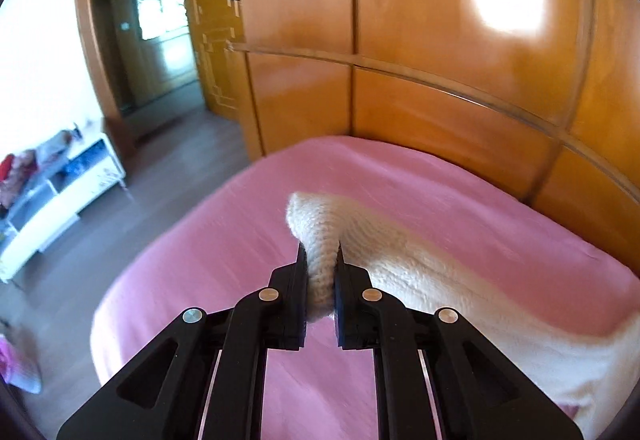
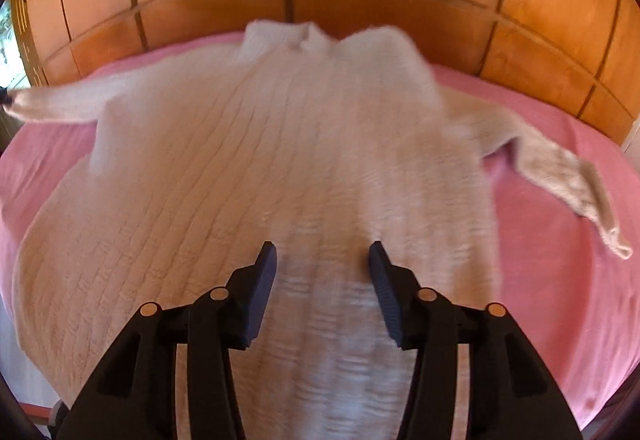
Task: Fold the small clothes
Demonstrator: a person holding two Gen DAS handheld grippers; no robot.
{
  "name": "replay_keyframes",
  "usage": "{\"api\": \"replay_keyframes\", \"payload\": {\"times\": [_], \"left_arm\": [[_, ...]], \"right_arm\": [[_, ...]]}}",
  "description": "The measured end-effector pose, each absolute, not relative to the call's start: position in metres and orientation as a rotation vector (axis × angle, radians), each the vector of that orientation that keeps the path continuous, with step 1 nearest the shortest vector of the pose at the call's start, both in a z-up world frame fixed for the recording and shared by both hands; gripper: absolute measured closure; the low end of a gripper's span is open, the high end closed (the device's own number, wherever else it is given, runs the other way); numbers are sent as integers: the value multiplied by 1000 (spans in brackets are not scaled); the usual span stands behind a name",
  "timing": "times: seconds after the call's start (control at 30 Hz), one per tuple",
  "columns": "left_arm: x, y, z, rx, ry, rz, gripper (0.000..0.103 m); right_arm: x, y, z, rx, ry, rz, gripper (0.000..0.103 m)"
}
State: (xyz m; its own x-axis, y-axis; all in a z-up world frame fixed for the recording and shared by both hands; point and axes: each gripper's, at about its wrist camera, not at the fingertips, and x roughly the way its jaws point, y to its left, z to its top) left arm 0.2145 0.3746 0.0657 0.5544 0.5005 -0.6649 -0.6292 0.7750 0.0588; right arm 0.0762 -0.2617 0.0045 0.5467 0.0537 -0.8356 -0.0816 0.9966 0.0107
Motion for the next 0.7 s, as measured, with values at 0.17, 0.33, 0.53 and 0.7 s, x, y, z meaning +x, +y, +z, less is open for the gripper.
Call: {"api": "replay_keyframes", "payload": {"times": [0.17,0.33,0.53,0.7], "left_arm": [[221,356,56,-199,710,598,93],[168,340,58,-328,584,424,94],[74,297,43,-234,613,186,94],[24,263,-15,-269,790,88,94]], "right_arm": [[80,-252,-3,-70,977,51,46],[73,-257,-6,-75,965,48,42],[71,-255,-10,-76,940,35,38],[72,-253,-10,-65,932,21,37]]}}
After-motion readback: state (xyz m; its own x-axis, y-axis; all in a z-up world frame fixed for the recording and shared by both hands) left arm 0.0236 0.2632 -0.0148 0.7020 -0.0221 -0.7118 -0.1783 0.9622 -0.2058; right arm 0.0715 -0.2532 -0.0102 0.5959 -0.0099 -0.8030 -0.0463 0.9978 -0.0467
